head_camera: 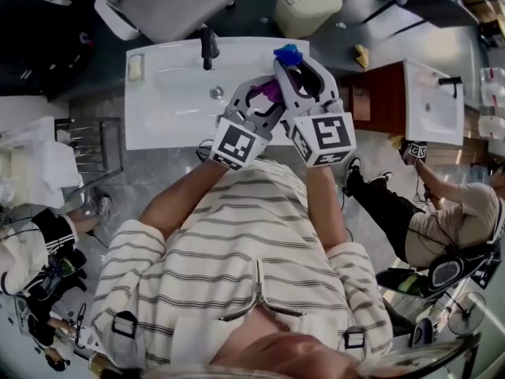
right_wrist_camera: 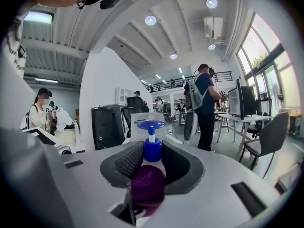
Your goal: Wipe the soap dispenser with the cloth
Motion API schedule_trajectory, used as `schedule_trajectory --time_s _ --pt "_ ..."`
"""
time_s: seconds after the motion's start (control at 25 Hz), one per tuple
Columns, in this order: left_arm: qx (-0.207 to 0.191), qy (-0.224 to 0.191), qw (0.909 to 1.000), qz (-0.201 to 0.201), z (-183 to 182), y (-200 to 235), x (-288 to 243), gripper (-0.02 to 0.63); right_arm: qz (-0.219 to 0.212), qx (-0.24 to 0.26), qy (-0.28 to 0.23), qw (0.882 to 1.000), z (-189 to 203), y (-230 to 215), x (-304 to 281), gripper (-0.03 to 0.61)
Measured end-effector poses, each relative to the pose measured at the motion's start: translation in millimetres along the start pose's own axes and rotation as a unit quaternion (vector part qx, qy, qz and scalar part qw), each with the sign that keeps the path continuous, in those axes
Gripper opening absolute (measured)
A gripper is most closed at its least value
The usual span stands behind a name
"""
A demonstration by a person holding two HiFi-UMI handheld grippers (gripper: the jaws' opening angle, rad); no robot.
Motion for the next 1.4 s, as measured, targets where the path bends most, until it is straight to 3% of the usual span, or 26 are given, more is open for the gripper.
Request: schedule_trajectory --time_s 0.72,1.16,1.4 --pt "0.021 0.035 0.9992 0.003 22 6 -2 0.126 0.007 -0.007 -0.012 1.0 -15 -10 13 0.124" --pt "0.007 0.024 0.9996 -0.012 15 17 16 0.127 0.008 -0.004 -0.012 1.0 -12 -11 18 0.123" --pt "0.02 0.02 0.9994 -0.019 8 25 23 0.127 0.004 -0.002 -0.013 1.0 -11 -12 18 0.123"
Point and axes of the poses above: the fingertips, and each gripper's own axes: x backward along the fingers, y to its left, z out of its underside, the point moved 10 cm from there along x, backward along the fingers, and after that the axes turned 2 degrees about x, right-handed, at the moved point
